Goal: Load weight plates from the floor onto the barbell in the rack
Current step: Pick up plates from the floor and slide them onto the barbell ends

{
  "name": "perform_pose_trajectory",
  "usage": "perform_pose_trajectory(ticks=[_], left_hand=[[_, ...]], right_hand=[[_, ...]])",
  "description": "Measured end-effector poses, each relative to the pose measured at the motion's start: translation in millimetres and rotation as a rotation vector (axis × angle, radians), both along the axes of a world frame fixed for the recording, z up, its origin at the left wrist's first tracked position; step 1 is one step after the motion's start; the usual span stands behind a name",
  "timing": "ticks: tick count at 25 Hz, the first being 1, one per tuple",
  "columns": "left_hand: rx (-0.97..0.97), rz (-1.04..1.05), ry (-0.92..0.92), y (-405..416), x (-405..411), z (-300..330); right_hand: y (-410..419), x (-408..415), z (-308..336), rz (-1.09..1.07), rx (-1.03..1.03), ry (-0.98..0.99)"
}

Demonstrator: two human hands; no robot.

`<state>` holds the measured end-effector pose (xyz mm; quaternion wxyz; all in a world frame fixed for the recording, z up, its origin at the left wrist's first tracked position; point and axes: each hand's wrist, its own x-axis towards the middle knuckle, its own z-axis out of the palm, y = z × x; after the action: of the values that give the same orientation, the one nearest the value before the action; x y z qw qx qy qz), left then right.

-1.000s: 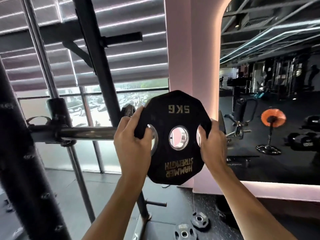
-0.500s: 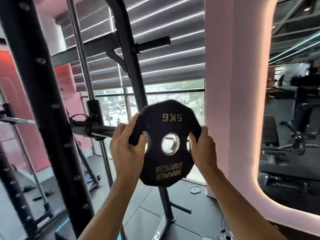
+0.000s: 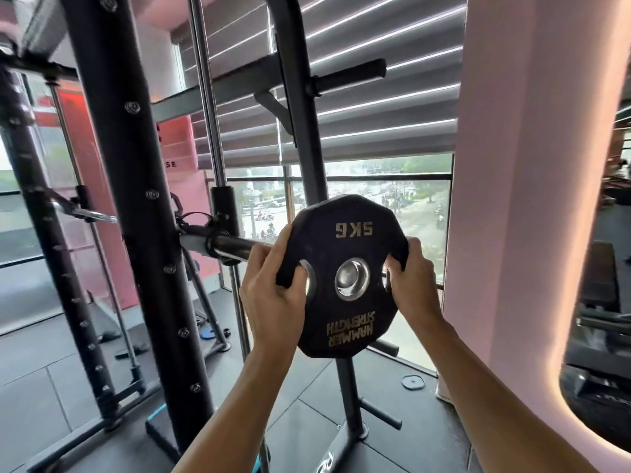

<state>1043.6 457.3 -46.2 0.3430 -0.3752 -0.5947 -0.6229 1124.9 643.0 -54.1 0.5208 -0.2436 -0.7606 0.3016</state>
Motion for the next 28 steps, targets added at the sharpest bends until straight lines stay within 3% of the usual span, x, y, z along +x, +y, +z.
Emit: perform_pose_trajectory(ticks=[8,18,22,24,28], left_hand=[[-0.012,0.107,0.124,6,-3,-6],[-0.005,0.224,0.119,3,-23,-7],[-0.046,0.278,0.114,-4,-54,-3],[-0.067,0.336,0.122,-6,-71,0],[-0.076,0.389,0.127,-13,-106,-1]], right_hand=[[11,-31,-7,0.112,-0.077,0.069],[5,-67,3,0.266,-0.107,0.046],[9,-103,6,0.512,-0.567,0.132],[11,-122,5,0.617,-0.7,0.206],[-3,-153,9,0.661,-0.775,0.176]])
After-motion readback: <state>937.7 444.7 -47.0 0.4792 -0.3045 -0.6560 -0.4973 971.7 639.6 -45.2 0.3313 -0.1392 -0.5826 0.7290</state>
